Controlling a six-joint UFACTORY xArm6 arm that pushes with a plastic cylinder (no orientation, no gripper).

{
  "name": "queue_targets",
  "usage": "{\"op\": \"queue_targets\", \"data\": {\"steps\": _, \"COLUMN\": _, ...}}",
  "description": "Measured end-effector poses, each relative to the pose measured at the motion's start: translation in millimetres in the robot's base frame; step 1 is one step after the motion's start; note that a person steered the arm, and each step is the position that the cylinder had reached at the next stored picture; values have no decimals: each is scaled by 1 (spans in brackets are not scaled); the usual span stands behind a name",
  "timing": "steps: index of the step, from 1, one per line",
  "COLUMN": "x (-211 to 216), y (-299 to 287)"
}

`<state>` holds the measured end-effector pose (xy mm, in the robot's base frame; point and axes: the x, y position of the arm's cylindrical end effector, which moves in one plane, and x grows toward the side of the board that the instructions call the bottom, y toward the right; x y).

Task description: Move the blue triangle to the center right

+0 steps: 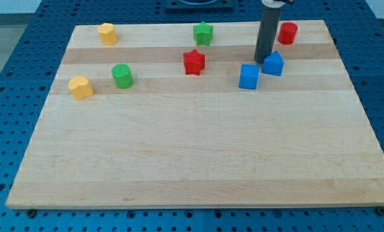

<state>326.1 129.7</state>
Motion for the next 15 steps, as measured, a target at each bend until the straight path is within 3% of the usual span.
{"op": "queue_targets", "data": {"steps": 4, "x": 0, "y": 34}}
{"op": "queue_targets", "data": {"steps": 9, "x": 35, "y": 36}}
{"op": "queue_targets", "data": {"steps": 15, "x": 43, "y": 36}}
